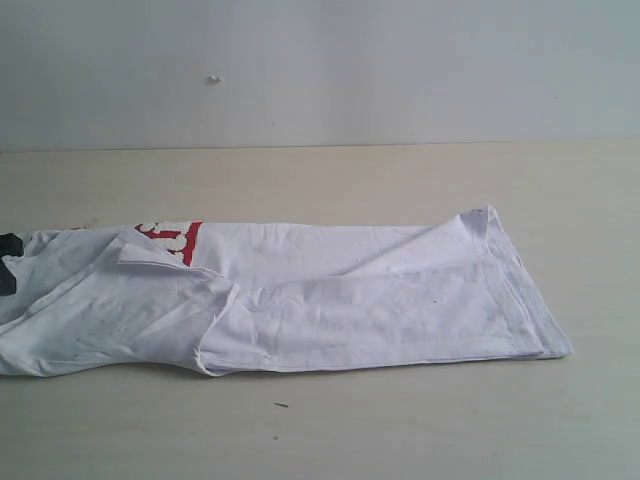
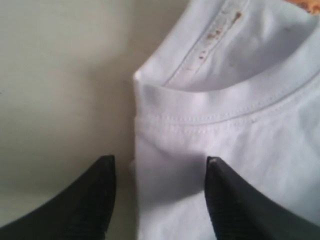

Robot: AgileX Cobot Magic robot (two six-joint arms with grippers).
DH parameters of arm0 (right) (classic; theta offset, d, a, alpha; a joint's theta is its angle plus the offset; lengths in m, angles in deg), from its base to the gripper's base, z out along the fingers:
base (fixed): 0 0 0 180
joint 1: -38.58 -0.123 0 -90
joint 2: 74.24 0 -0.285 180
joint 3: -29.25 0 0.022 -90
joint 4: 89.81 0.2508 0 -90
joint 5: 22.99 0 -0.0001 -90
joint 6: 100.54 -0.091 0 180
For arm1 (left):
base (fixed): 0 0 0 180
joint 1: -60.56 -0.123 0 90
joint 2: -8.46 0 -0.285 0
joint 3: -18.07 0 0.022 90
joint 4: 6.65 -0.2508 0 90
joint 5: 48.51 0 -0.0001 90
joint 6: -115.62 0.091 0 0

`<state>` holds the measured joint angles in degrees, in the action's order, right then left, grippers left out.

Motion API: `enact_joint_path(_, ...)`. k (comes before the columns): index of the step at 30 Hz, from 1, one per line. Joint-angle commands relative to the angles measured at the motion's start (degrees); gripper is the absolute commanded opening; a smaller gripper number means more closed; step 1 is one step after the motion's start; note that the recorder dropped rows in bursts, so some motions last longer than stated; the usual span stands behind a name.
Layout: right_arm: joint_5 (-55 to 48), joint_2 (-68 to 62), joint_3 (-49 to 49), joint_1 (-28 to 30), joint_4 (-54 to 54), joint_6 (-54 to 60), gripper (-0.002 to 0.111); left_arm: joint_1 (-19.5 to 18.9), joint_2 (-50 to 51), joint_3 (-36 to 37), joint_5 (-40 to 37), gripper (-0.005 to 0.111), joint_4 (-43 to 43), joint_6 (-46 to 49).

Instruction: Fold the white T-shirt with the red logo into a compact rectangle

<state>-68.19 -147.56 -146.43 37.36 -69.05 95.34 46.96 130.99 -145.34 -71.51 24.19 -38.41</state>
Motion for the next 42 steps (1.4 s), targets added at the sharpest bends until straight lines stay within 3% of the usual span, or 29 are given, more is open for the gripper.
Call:
enact_joint_path(1, -0.4, 1.3, -0.1, 0.2, 1.3, 0.9, 0.0, -0.1, 2.3, 0.3, -3.2, 0.054, 6.4, 5.9)
enact_joint_path(5, -0.4, 2.6, -0.1, 0.2, 1.5, 1.0, 0.0, -0.1, 2.3, 0.1, -5.1, 0.053, 7.1, 6.8)
enact_joint_path(9, -0.4, 3.5, -0.1, 0.2, 1.5, 1.1, 0.0, -0.1, 2.3, 0.2, -6.6, 0.043, 6.9, 6.8)
enact_joint_path(13, -0.8, 3.5, -0.1, 0.2, 1.5, 1.3, 0.0, -0.1, 2.3, 0.2, -8.8, 0.025, 6.9, 8.2)
enact_joint_path(17, -1.0, 3.5, -0.1, 0.2, 1.5, 1.4, 0.0, -0.1, 1.7, 0.1, -9.6, 0.0, 6.9, 9.6)
enact_joint_path(20, -1.1, 3.5, -0.1, 0.2, 1.5, 1.4, 0.0, -0.1, 0.6, -0.3, -10.4, 0.0, 6.9, 9.8)
enact_joint_path(27, -1.0, 3.5, -0.1, 0.2, 1.8, 1.5, 0.0, 0.6, -4.2, -6.0, -21.1, 0.0, 7.0, 8.4)
enact_joint_path(33, -1.6, 3.5, -0.1, 0.2, 1.8, 1.5, 0.0, 6.2, -9.9, -12.9, -28.0, 0.0, 8.6, 3.4)
enact_joint_path(42, -1.6, 3.5, -0.1, 0.2, 1.8, 0.9, 0.0, 22.4, -12.0, -27.0, -30.4, 0.0, 9.9, -4.1)
